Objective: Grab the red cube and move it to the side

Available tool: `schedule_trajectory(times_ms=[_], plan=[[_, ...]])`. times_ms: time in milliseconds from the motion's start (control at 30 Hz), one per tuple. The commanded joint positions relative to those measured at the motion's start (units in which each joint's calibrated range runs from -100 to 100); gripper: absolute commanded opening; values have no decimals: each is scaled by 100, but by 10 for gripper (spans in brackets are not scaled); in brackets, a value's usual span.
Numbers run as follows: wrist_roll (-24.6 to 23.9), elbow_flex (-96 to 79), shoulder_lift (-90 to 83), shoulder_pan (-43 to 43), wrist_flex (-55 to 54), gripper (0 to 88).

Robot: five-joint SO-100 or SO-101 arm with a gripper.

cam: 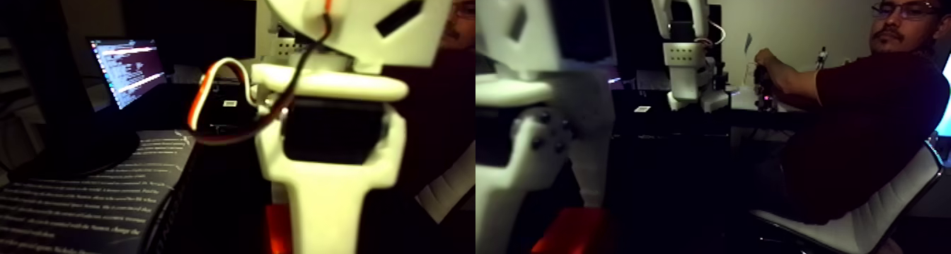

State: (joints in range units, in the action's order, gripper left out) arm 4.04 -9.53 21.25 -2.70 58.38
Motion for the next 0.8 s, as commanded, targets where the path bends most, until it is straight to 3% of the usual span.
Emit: schedule_trajectory(times_ms=[0, 367, 667, 767], plan=[[41, 177, -15, -46, 65, 391], [47, 141, -24, -38, 74, 383], [52, 132, -40, -29, 91, 79], [52, 132, -40, -29, 91, 23]])
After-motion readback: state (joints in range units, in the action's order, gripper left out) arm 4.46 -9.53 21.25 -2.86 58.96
